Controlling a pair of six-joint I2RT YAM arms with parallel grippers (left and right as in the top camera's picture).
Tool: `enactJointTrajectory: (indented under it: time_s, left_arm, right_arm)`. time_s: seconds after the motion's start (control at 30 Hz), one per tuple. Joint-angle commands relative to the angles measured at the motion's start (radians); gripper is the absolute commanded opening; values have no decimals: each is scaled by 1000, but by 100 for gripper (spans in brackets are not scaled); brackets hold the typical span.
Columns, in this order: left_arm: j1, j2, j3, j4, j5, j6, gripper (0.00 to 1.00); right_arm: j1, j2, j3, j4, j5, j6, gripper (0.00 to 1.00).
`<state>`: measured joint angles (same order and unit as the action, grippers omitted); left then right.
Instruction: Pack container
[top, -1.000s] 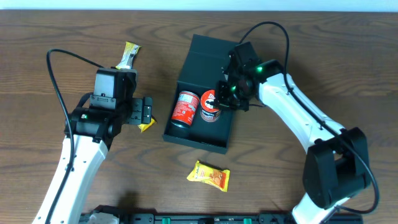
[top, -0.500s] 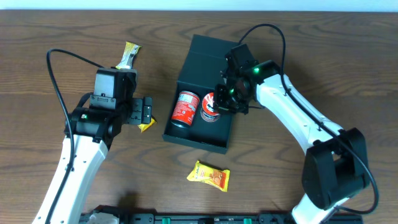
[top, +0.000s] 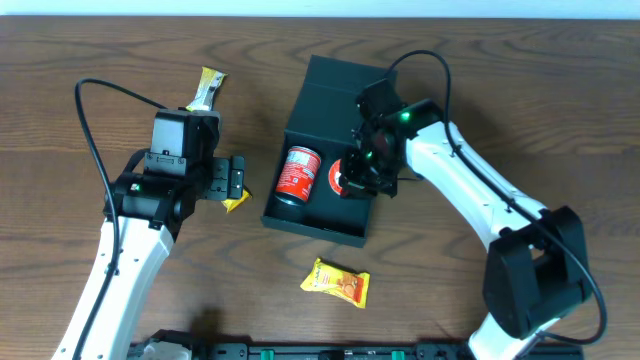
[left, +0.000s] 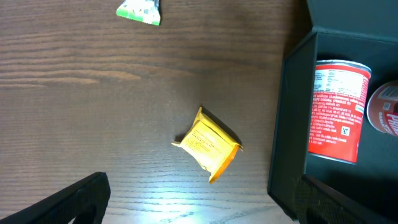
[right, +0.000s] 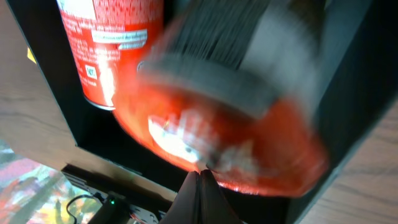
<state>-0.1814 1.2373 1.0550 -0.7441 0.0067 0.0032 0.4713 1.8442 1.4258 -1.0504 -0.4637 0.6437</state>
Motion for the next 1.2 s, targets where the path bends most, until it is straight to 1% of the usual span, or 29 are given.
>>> enactJointTrajectory:
  time_s: [0.0, 0.17, 0.3, 0.37, 0.43, 0.5, 0.57, 0.63, 0.67, 0.77, 0.9, 1.17]
  left_arm:
    - [-3, 3, 13, -2, -17, 0, 96]
    - [-3, 3, 13, -3, -17, 0, 96]
    - [-3, 3, 13, -3, -17, 1, 96]
    - [-3, 3, 13, -3, -17, 0, 96]
    - [-3, 3, 13, 1, -17, 1, 95]
    - [-3, 3, 13, 8, -17, 0, 96]
    - [-3, 3, 13, 18, -17, 0, 96]
    - [-3, 3, 13, 23, -17, 0, 96]
    - [-3, 3, 13, 23, -18, 1, 96]
    - [-3, 3, 13, 16, -17, 0, 96]
    - [-3, 2, 13, -6, -18, -26, 96]
    - [-3, 2, 13, -15, -18, -30, 96]
  right_arm:
    - [34, 0, 16, -3, -12, 30, 2]
    - [77, 0, 16, -8, 26, 29, 1]
    - [69, 0, 18, 26, 44, 28, 2]
    - [47, 0, 28, 53, 48, 0, 2]
    - [21, 0, 74, 58, 89, -66, 2]
    - [28, 0, 122, 22, 196, -142, 2]
    - [64, 0, 185, -52, 381, -210, 1]
    - [107, 0, 227, -109, 548, -222, 1]
    - [116, 0, 232, -119, 578, -222, 1]
    - [121, 0, 223, -139, 560, -217, 2]
    - [136, 0, 182, -129, 581, -174, 2]
    - [199, 0, 106, -25, 619, -157, 2]
